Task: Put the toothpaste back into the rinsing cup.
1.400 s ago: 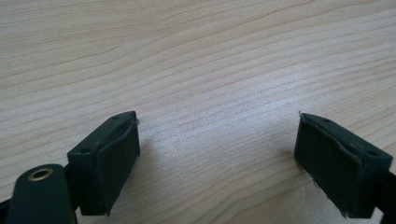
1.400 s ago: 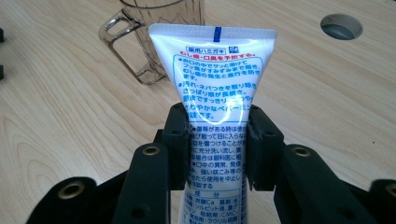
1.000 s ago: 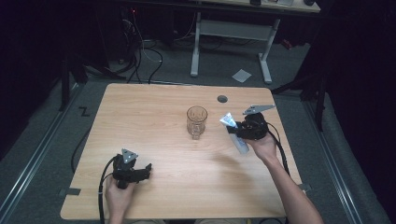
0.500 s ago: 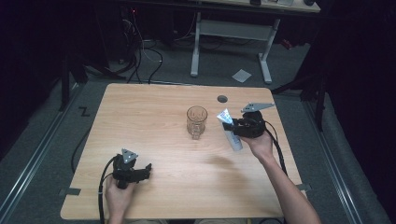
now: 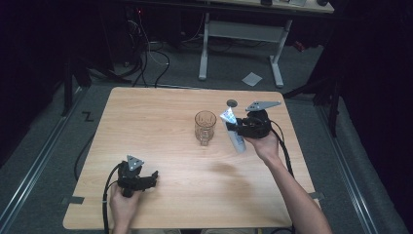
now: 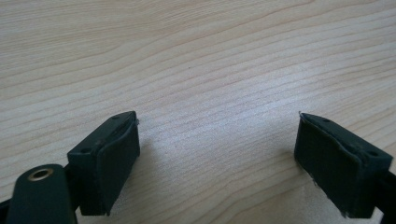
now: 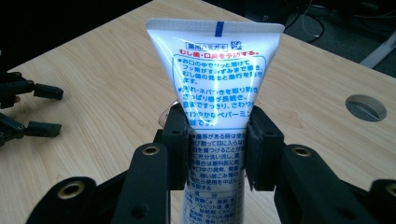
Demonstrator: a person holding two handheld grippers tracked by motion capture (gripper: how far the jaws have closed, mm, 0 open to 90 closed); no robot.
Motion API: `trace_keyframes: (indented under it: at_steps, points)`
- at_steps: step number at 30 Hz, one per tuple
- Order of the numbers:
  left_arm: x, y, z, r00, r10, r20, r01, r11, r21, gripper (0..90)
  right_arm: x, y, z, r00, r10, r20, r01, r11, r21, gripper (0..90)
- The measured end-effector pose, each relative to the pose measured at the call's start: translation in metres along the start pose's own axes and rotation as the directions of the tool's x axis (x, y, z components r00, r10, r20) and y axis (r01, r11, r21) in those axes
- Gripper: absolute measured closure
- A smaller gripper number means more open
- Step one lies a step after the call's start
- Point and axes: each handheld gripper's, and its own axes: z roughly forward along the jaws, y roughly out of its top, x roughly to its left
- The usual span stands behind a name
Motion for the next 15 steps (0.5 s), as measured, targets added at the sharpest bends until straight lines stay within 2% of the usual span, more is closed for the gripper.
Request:
trace_keyframes:
  at_steps: [15]
  points:
    - [0.0, 0.0, 0.0, 1.0, 0.001, -0.001, -0.001, 1.0, 0.0, 14.4, 0.007, 0.025, 0.006, 0.9997, -0.021, -0.01, 0.021, 0.999, -0.039, 65.9]
